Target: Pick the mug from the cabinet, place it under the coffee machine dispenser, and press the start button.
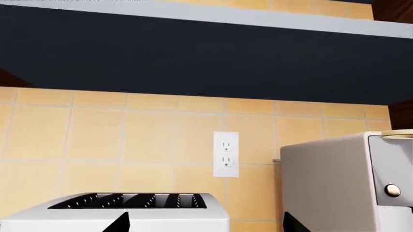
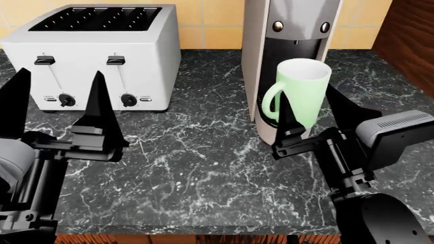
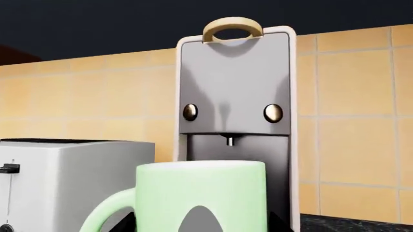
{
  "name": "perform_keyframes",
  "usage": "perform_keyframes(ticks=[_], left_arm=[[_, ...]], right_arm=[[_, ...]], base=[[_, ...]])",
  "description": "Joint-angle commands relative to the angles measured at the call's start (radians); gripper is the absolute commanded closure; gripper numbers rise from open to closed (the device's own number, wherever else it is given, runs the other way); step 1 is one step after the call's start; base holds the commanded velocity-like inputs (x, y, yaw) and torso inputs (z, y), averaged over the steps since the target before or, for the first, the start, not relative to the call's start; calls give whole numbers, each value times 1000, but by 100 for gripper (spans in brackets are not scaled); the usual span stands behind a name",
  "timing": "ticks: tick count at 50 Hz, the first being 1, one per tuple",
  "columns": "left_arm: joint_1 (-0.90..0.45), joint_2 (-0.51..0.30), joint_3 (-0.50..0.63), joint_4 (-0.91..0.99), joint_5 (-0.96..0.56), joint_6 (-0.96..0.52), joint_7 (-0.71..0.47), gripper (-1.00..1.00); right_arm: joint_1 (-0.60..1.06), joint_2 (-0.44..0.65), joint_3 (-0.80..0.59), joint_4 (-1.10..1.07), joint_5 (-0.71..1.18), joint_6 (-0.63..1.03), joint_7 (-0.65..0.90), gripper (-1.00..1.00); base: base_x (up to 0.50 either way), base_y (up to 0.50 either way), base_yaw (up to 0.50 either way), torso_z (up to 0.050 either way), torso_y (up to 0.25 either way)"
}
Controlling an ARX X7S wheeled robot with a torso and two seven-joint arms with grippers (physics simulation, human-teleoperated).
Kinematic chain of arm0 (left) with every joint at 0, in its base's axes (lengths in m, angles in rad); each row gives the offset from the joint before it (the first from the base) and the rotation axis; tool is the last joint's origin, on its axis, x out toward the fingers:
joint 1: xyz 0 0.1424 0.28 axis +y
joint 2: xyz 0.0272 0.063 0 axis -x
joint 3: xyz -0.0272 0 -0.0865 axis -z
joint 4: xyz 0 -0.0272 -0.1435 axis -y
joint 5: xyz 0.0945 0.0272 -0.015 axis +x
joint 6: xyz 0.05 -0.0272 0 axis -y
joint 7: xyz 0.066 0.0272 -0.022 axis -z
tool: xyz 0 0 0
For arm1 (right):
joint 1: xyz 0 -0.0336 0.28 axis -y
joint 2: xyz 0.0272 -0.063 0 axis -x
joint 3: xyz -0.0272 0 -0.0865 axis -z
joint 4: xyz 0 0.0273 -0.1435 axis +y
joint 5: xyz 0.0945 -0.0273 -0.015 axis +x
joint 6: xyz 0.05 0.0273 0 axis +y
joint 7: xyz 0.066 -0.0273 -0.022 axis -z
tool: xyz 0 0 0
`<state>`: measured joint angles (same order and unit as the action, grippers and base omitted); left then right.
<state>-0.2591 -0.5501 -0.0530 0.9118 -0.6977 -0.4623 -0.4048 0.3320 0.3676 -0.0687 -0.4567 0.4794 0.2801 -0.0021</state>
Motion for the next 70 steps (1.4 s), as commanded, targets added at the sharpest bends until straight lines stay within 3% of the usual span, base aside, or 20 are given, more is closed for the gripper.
perform_keyframes(ticks=[1, 70], left_arm=[[9, -7, -3, 2, 0, 9, -1, -100], [39, -37, -19, 5, -9, 44, -22, -100]], right_arm=[[20, -14, -14, 59, -47, -19, -11, 100], [165, -47, -75, 294, -91, -69, -27, 100]], base=[[0, 0, 0, 0, 0], [0, 0, 0, 0, 0]])
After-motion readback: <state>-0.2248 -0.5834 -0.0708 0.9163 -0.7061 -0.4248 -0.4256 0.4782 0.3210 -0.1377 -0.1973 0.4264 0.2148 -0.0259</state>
